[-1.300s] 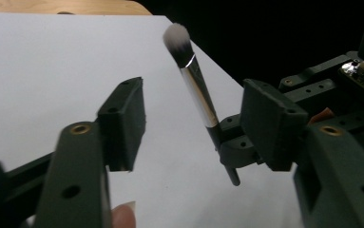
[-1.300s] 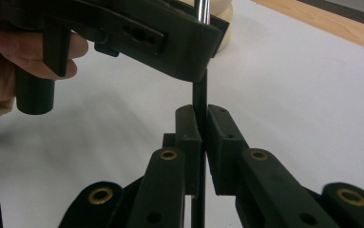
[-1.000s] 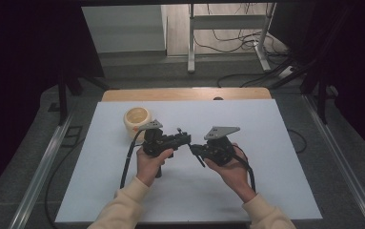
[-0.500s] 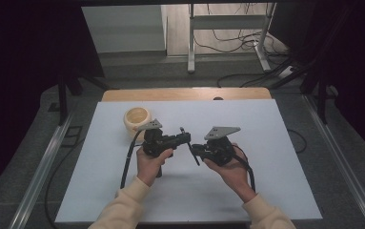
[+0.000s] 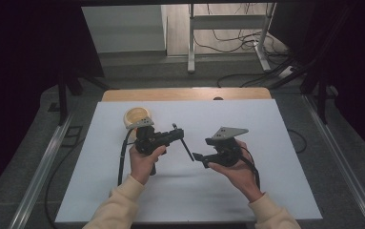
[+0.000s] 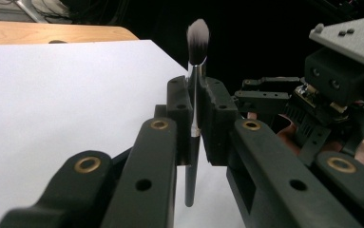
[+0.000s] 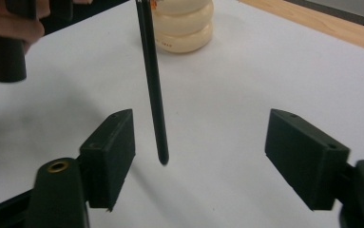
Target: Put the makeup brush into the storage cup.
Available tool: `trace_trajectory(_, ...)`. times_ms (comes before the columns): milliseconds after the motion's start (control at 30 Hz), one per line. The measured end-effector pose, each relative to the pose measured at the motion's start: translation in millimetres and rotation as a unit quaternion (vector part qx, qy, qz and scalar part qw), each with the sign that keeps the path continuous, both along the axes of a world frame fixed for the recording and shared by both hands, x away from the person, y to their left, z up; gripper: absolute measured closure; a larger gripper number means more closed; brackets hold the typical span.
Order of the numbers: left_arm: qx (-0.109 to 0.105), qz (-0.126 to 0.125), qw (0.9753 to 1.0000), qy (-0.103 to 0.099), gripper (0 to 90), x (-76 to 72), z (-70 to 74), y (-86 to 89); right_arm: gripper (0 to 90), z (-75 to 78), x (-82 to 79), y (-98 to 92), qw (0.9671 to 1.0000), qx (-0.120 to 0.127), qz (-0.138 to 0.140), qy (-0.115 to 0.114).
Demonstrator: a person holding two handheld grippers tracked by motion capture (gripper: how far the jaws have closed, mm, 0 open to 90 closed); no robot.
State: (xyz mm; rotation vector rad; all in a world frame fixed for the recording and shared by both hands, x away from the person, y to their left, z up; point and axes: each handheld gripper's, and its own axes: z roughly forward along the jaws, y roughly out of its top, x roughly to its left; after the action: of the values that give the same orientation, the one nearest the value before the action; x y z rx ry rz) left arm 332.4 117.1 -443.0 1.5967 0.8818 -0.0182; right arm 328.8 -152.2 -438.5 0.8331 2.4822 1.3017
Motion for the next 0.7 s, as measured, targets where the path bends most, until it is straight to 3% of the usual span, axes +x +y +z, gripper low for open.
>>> trace_trajectory(333, -0.002, 0.007, 0.9999, -0.007, 83.5, -0.2, 5.2, 8.6, 15.9, -13.5, -1.3, -22.9, 0.9999, -0.01, -0.013, 0.002)
trace_trajectory(700, -0.006, 0.018, 0.9997, -0.018, 83.4, -2.3, 14.6, 20.7, 14.4, -24.0, -3.4, -42.0, 0.9994, -0.017, -0.03, 0.001)
